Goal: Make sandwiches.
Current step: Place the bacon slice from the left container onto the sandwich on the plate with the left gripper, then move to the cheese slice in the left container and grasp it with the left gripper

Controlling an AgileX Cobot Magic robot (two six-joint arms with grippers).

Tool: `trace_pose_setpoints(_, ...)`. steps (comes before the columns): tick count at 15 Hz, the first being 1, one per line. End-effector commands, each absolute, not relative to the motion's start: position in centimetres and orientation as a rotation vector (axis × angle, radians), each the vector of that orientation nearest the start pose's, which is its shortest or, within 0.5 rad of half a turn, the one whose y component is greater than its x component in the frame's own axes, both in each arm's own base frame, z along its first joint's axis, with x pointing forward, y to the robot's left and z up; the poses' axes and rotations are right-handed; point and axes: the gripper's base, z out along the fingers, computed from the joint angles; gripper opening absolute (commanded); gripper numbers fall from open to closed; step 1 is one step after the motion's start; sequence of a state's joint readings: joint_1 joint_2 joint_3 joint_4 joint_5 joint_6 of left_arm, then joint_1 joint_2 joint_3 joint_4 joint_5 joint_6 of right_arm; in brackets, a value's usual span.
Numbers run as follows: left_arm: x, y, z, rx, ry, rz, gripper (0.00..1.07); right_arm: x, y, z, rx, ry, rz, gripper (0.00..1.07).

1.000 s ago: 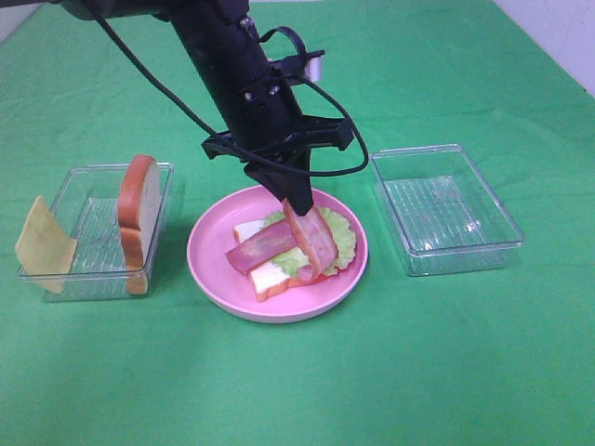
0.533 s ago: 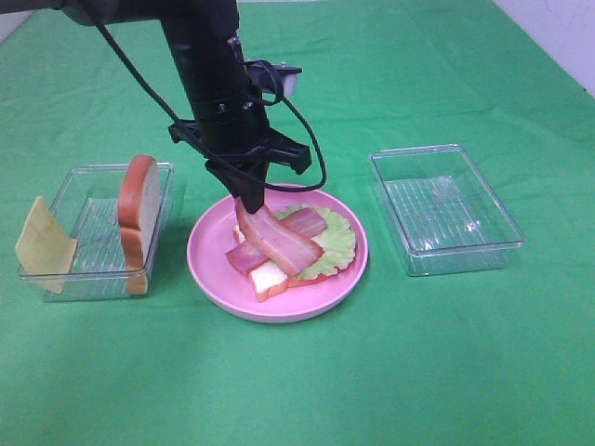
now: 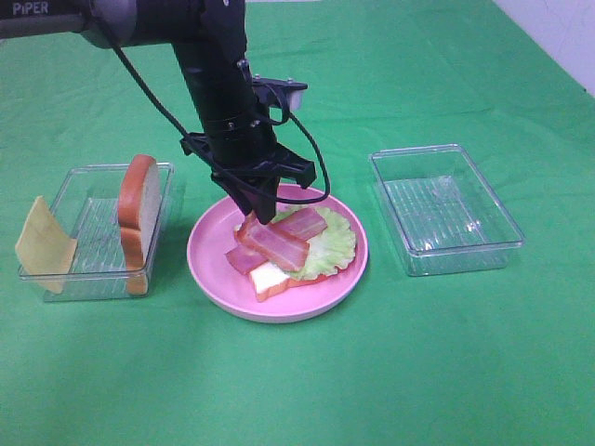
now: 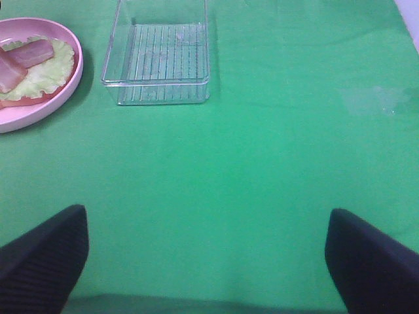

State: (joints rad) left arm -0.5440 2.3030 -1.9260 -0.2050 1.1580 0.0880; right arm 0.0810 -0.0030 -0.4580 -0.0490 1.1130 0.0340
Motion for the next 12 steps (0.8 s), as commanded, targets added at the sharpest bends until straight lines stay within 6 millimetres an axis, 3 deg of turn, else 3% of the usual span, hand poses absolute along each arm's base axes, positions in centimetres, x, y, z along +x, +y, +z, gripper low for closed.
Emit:
trace_pose_setpoints(1,39.8,-26.0,16.9,0.824,2.94,-0.304,0.69,-0.6,-0.4,26.1,-0.055,2.095,0.013,0.94)
trace_pose_setpoints(2,40.0,-26.1,17.5,0.817,2.931,-0.294,0.93,-0.6,-0.4,26.1,-0.055,2.095,0.013,0.94)
trace_pose_setpoints(3,40.3,-26.2,18.5,0.817,2.914,-0.299,1.02,-0.6,-0.4,26.1,-0.055,2.095,0.013,0.94)
trace_pose_setpoints(5,40.5,-26.4,20.1,0.822,2.894,-0.303,1.01,-0.6,-0.4,26.1,-0.055,2.095,0.013,0.94)
trace_pose_setpoints(6,40.9,-26.6,22.7,0.81,2.857,-0.316,1.01,-0.6,-0.4,26.1,-0.055,2.095,0.013,0.94)
trace_pose_setpoints(8,40.8,-26.3,24.7,0.765,2.823,-0.296,1.01,-0.6,-0.4,26.1,-0.055,2.095,0.011,0.94)
trace_pose_setpoints(12,40.8,-23.7,29.1,0.644,2.742,-0.186,1.01,-0.6,-0.4,26.1,-0.055,2.095,0.011,0.94)
